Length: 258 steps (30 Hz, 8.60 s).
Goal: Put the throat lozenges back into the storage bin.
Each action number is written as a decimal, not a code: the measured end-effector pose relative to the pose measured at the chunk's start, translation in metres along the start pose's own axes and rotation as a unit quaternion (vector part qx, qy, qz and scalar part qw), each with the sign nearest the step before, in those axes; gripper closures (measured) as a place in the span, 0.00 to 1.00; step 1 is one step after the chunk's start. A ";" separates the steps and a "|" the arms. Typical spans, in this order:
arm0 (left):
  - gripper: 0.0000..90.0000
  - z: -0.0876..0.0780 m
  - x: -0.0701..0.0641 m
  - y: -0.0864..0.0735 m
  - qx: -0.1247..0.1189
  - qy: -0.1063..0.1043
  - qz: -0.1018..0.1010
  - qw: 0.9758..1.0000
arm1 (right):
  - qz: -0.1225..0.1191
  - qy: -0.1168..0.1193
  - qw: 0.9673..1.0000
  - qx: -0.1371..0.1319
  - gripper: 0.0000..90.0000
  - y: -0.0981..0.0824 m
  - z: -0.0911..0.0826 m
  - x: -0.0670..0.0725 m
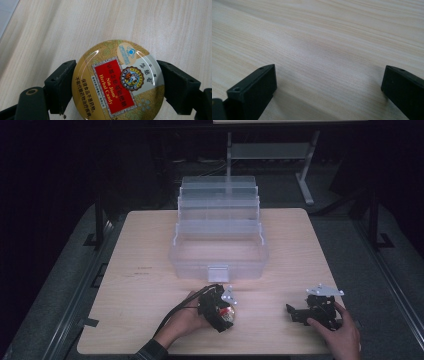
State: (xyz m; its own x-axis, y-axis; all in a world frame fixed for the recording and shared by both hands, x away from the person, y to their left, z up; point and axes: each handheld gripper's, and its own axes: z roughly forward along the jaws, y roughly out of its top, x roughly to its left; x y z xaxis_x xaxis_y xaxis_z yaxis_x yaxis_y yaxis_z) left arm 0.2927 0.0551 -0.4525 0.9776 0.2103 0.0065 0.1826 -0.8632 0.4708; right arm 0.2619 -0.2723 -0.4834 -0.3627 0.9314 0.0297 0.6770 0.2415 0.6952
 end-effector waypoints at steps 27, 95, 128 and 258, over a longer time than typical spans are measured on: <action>0.21 -0.015 0.002 -0.006 -0.003 -0.002 -0.014 1.000 | 0.000 0.000 1.000 0.000 0.00 0.000 0.000 0.000; 0.21 -0.087 0.039 -0.040 -0.036 0.059 -0.073 0.995 | 0.000 0.000 1.000 0.000 0.00 0.000 0.000 0.000; 0.21 -0.124 0.065 -0.020 -0.043 0.078 -0.071 0.994 | 0.000 0.000 1.000 0.000 0.00 0.000 0.000 0.000; 0.18 -0.154 0.135 -0.062 -0.092 0.153 -0.182 0.967 | 0.000 0.000 1.000 0.000 0.00 0.000 0.000 0.000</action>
State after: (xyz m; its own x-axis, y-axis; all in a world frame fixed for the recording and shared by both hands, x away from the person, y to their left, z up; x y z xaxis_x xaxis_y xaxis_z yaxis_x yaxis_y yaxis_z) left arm 0.3968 0.2076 -0.3445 0.7708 0.6344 0.0583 0.4594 -0.6169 0.6390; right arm 0.2619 -0.2723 -0.4834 -0.3629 0.9313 0.0298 0.6769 0.2415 0.6953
